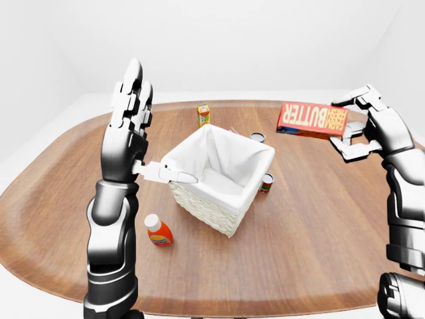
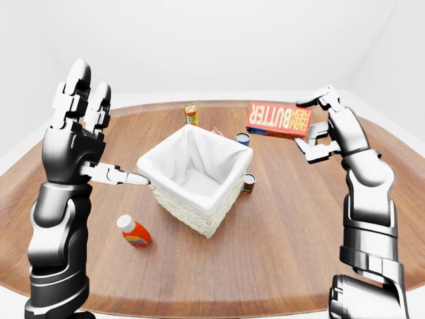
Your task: Pick up the butter and put it in the basket.
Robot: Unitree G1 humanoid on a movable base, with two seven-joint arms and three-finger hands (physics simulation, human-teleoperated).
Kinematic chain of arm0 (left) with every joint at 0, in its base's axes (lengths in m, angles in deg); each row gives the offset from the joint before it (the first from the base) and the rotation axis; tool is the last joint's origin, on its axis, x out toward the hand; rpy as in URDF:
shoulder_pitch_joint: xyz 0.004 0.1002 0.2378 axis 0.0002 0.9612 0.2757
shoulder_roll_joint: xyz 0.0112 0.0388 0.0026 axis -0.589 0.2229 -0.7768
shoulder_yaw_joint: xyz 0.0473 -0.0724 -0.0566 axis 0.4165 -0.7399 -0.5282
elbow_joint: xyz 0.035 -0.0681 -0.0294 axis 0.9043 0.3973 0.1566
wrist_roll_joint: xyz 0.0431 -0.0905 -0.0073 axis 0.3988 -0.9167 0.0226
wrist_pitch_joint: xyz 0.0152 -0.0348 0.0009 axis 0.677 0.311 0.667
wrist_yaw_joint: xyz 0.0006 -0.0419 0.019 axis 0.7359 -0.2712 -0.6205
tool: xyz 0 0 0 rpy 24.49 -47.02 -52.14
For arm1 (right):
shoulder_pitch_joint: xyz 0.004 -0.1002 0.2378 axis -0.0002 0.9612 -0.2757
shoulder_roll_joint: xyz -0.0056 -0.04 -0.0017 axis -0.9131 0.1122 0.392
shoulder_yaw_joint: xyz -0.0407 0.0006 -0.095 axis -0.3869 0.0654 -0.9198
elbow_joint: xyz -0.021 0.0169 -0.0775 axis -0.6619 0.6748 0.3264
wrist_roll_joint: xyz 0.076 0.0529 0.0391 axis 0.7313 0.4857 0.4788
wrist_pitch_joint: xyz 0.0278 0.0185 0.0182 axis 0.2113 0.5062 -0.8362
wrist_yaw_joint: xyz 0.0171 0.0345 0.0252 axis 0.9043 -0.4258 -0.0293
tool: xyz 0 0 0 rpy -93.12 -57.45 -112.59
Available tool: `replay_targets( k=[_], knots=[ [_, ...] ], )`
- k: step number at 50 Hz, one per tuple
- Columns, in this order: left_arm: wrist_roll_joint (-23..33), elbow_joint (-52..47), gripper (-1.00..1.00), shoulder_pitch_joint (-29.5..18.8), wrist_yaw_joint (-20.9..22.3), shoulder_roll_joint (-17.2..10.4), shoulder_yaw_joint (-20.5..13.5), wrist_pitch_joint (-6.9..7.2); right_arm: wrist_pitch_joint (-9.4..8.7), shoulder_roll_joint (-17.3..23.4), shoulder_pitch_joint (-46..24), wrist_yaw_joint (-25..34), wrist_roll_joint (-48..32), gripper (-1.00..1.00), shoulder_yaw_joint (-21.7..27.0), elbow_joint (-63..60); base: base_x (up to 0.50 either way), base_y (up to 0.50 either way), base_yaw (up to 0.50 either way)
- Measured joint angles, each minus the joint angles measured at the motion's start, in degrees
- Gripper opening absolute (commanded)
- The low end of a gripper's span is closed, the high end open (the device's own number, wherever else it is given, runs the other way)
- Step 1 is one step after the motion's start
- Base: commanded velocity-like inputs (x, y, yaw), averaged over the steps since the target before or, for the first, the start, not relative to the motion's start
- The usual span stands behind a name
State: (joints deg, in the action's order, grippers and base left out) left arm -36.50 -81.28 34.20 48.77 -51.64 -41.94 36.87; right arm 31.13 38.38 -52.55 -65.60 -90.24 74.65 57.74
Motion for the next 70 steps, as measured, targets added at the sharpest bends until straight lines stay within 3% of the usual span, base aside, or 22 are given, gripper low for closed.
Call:
replay_targets(
  k=[10,23,45,70],
  knots=[
    [-0.3,0.5,1.0,-0.3,0.1,-0.2,-0.1,0.0,0.0,-1.4,-5.0,1.5,-5.6,-1.0,-3.0,-6.4,0.0,0.0,0.0],
    [-1.1,1.3,1.0,-0.4,0.2,-0.4,-0.5,0.0,0.0,-6.2,-10.2,3.7,-18.2,-1.0,-8.4,-13.0,0.0,0.0,0.0],
    [-2.9,3.0,1.0,0.0,0.2,-1.1,-1.6,0.0,-0.01,-13.8,-18.5,0.2,-37.6,-1.0,-16.0,-4.0,0.0,0.0,0.0],
    [-3.5,5.1,1.0,0.5,0.5,-1.4,-1.9,0.0,-0.01,-19.1,-18.5,0.7,-46.8,-1.0,-19.6,-1.3,0.0,0.0,0.0]
  ],
)
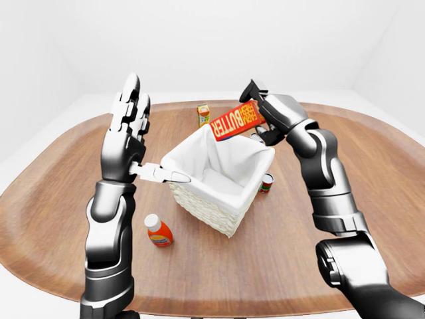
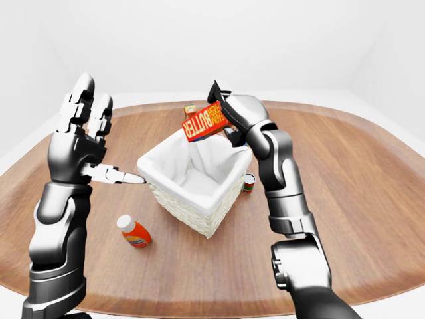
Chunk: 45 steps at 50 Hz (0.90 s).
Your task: Pick up the butter and put it in the basket.
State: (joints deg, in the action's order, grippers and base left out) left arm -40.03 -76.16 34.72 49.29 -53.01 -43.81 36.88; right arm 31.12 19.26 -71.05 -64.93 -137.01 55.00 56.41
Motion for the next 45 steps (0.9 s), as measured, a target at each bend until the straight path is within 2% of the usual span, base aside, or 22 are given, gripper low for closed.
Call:
replay_targets(
  k=[10,30,45],
  knots=[
    [-0.2,0.7,1.0,0.4,0.3,0.0,-0.2,0.0,0.0,-1.9,0.6,-1.8,-4.4,-1.0,-1.5,2.0,0.0,0.0,0.0],
    [-0.7,1.4,1.0,1.1,0.9,-0.5,-0.9,0.0,0.0,-5.2,1.7,-9.0,-19.2,-1.0,-5.1,8.7,0.0,0.0,0.0],
    [-0.7,2.0,1.0,1.3,1.3,-0.7,-1.1,0.0,0.01,-7.6,1.6,-11.6,-24.3,-1.0,-6.8,11.8,0.0,0.0,0.0]
  ],
)
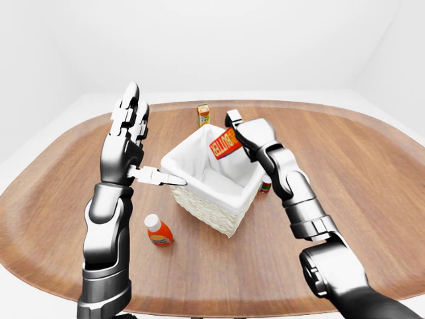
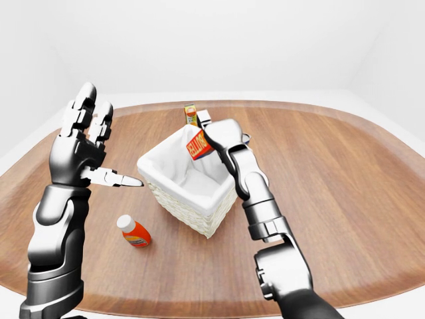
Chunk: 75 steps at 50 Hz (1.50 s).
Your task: Pick up the butter and put it in the basket.
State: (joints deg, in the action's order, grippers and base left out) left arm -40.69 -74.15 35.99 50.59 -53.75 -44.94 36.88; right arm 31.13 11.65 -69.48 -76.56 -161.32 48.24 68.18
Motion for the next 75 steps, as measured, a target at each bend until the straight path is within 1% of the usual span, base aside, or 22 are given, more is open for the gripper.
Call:
replay_targets(
  k=[11,21,42,54,70,71,72,73,74,75],
  knots=[
    [-0.1,0.4,1.0,0.0,0.1,-0.2,-0.2,0.0,0.0,-0.8,0.1,-1.0,-2.1,-1.0,-0.7,2.4,0.0,0.0,0.0],
    [-0.3,0.5,1.0,0.1,0.2,-0.3,-0.4,0.0,0.0,-1.4,-0.9,-5.9,-6.7,-1.0,-2.0,8.1,0.0,0.0,0.0],
    [-0.9,1.2,1.0,0.8,0.4,-0.3,-0.8,0.0,0.0,-4.2,-1.1,-11.6,-12.2,-1.0,-4.4,14.8,0.0,0.0,0.0],
    [-1.2,1.5,1.0,1.2,0.5,-0.4,-1.0,0.0,0.0,-5.3,-4.2,-16.8,-16.2,-1.0,-5.9,24.5,0.0,0.0,0.0],
    [-2.1,1.9,1.0,1.7,0.6,-0.6,-1.7,0.0,0.0,-6.8,-8.0,-20.6,-19.1,-1.0,-7.3,33.6,0.0,0.0,0.0],
    [-2.2,2.0,1.0,1.7,0.6,-0.7,-1.8,0.0,0.0,-6.9,-8.2,-20.9,-19.3,-0.95,-7.3,34.0,0.0,0.0,0.0],
    [-2.2,2.0,1.0,1.8,0.5,-0.7,-1.8,0.0,0.0,-6.9,-8.4,-21.1,-19.5,0.11,-7.4,34.4,0.0,0.0,0.0],
    [-2.3,2.0,1.0,1.8,0.5,-0.7,-1.8,0.0,0.0,-7.0,-8.7,-21.4,-19.7,0.36,-7.3,34.7,0.0,0.0,0.0],
    [-2.3,2.0,1.0,1.9,0.5,-0.7,-1.9,0.0,0.0,-7.1,-9.0,-21.7,-20.0,0.91,-7.2,34.9,0.0,0.0,0.0],
    [-2.4,2.0,1.0,2.0,0.5,-0.7,-1.9,0.0,0.0,-7.1,-9.2,-22.0,-20.2,1.0,-7.1,35.2,0.0,0.0,0.0]
  ],
)
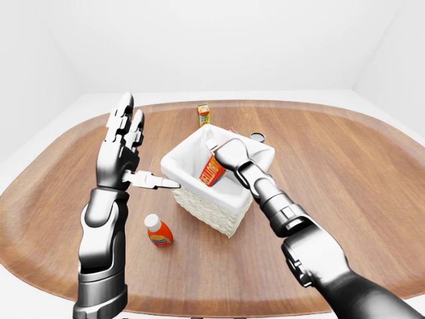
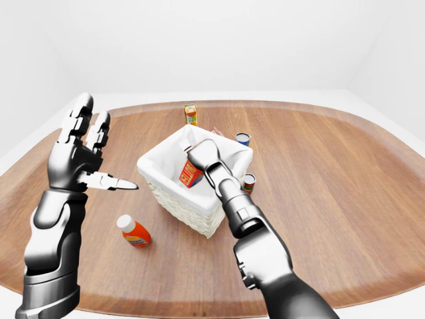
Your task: Pick up the butter and put it in the basket.
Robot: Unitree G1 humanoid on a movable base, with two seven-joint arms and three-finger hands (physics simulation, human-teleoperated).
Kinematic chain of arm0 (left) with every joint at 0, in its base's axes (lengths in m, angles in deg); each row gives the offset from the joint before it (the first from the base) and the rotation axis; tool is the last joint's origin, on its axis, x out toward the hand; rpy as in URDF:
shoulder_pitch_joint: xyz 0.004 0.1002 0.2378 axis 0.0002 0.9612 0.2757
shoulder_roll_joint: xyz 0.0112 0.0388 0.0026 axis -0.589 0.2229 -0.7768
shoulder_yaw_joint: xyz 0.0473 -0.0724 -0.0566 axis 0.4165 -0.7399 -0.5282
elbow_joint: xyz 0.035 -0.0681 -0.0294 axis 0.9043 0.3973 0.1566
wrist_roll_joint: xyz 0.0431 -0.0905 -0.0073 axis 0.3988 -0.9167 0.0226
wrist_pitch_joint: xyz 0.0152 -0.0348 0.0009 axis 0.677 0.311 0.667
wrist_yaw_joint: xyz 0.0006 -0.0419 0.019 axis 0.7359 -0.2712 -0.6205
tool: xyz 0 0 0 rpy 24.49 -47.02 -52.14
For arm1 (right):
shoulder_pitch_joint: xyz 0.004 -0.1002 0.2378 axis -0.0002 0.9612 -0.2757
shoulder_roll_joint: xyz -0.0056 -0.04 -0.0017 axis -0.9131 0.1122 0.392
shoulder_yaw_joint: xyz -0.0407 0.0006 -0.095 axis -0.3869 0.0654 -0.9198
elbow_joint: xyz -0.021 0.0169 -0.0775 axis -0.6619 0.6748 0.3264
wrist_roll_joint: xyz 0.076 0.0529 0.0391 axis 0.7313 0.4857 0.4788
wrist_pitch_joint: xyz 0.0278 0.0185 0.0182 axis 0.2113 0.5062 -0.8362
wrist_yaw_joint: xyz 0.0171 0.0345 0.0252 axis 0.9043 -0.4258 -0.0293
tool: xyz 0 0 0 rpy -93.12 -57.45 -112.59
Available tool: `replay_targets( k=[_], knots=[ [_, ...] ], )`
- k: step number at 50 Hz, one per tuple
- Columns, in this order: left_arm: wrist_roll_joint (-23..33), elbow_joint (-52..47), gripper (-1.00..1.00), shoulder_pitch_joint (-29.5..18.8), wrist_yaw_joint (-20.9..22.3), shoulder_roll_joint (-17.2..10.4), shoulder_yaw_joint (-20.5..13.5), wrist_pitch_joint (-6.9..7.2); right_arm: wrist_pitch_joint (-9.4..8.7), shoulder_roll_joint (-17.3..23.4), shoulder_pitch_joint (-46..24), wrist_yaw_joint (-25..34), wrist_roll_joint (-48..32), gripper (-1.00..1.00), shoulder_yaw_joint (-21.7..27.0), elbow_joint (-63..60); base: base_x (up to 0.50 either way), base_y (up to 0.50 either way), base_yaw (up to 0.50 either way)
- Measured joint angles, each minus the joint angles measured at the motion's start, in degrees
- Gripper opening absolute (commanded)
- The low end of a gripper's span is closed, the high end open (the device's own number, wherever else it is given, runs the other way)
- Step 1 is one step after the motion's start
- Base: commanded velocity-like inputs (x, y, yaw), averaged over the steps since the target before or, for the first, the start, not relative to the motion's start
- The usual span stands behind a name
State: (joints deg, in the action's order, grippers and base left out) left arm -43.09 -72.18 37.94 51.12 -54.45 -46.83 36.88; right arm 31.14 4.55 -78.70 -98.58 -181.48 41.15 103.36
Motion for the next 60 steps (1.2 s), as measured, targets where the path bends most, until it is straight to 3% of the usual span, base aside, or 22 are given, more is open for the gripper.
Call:
replay_targets(
  k=[15,23,35,44,51,60],
  knots=[
    [-0.4,-0.2,1.0,0.7,-0.1,0.0,-0.1,0.0,0.0,-0.2,-1.5,-1.1,-1.1,1.0,0.9,0.1,0.0,0.0,0.0],
    [-0.3,-0.1,1.0,0.8,-0.1,0.2,0.0,0.0,0.0,0.5,0.7,6.5,4.2,1.0,3.1,-9.0,0.0,0.0,0.0],
    [0.0,-0.8,1.0,0.7,-0.4,0.3,0.3,0.0,0.0,3.6,3.4,28.4,27.3,1.0,8.9,-30.5,0.0,0.0,0.0],
    [0.6,-0.8,1.0,0.4,-0.7,0.6,0.9,0.0,0.0,9.0,3.6,41.1,49.0,1.0,14.3,-45.2,0.0,0.0,0.0],
    [1.1,-1.1,1.0,0.1,-0.9,1.0,1.4,0.0,0.0,14.7,6.4,44.8,63.3,1.0,18.7,-52.3,0.0,0.0,0.0],
    [1.7,-2.2,1.0,0.0,-1.0,1.3,2.0,0.0,0.0,20.5,14.6,44.2,76.9,1.0,24.4,-55.4,0.0,0.0,0.0]
  ],
)
